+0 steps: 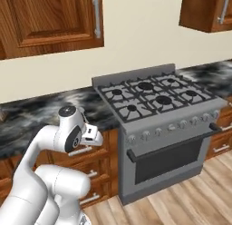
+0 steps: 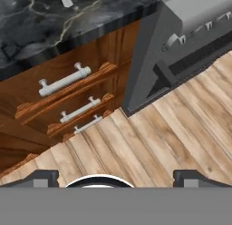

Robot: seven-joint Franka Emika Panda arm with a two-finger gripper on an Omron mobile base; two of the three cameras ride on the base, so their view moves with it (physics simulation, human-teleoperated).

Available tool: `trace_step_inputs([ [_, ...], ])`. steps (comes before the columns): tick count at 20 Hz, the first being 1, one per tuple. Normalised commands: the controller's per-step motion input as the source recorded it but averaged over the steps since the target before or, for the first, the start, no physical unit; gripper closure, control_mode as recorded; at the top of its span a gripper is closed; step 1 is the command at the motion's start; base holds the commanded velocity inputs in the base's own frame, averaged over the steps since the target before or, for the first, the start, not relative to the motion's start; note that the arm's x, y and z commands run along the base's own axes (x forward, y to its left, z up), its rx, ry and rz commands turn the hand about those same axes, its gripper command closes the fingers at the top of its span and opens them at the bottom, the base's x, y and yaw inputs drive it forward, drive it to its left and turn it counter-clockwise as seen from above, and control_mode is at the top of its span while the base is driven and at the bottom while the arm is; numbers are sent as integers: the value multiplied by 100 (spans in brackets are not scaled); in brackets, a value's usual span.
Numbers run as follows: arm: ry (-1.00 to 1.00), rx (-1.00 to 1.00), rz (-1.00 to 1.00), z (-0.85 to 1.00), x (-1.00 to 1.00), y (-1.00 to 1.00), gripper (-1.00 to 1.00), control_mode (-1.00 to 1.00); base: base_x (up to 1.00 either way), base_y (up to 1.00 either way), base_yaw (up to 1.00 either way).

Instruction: Take the fork and place it on the left side of the plate. Then take the spoon and place it on the right side of the plate. Make sure they're directly next to the plate.

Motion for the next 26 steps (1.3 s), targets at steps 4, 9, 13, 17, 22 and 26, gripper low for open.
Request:
trace_step_inputs([
  [4, 0, 0, 0, 0, 0, 0, -100, 100, 68, -62, 52],
  [9, 0, 0, 0, 0, 0, 0, -100, 100, -12, -36, 31],
  [13, 0, 0, 0, 0, 0, 0, -100, 100, 4, -14, 22],
  [17, 0, 0, 0, 0, 0, 0, -100, 100, 64, -22, 24],
  [22, 0, 0, 0, 0, 0, 0, -100, 100, 49, -17, 14],
  [26, 0, 0, 0, 0, 0, 0, -100, 100, 31, -13, 27],
])
